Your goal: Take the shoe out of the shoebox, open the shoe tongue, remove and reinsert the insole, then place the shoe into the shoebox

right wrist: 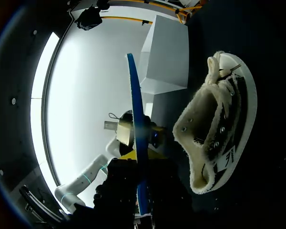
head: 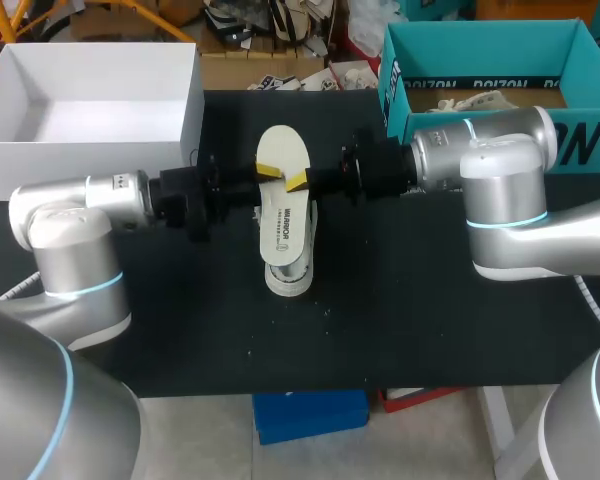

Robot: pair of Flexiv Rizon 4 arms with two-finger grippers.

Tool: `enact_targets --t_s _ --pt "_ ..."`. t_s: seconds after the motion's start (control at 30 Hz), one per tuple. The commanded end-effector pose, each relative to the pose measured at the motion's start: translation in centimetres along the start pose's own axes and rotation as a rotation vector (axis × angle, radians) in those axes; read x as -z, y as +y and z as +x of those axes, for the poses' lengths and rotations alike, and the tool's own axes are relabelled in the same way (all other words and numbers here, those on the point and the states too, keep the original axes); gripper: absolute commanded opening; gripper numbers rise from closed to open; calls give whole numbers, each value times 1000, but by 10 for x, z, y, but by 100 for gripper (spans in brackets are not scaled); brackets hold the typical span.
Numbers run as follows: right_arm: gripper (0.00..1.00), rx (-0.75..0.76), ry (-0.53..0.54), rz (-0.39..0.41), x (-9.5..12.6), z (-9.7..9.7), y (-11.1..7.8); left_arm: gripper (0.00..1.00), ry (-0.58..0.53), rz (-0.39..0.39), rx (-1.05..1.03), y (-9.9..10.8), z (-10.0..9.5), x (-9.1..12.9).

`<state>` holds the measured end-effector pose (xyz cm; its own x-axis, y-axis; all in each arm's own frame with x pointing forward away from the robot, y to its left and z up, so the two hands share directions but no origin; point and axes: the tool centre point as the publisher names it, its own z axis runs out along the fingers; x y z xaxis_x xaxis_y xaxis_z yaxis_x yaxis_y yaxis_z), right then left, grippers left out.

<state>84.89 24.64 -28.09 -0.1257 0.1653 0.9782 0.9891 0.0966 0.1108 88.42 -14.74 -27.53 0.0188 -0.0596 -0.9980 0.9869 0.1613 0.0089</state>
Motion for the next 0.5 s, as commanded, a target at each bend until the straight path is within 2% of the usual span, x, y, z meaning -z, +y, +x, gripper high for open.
enact_targets --t_s 0.03,0.23,0.27,0.33,0.5 --pt "0 0 -1 -3 -1 0 -1 30 0 -2 -3 0 1 -3" --pt "0 0 -1 -3 -1 0 -1 19 -8 0 -4 -2 -3 -6" --pt "0 0 -1 -3 -1 0 -1 15 -9 0 -4 -3 -2 -6" --pt "0 0 -1 -3 -1 0 -1 0 -10 -2 -5 -3 -2 -6" --pt "0 0 -1 -3 -1 0 -1 0 -9 -11 -3 -2 -1 -5"
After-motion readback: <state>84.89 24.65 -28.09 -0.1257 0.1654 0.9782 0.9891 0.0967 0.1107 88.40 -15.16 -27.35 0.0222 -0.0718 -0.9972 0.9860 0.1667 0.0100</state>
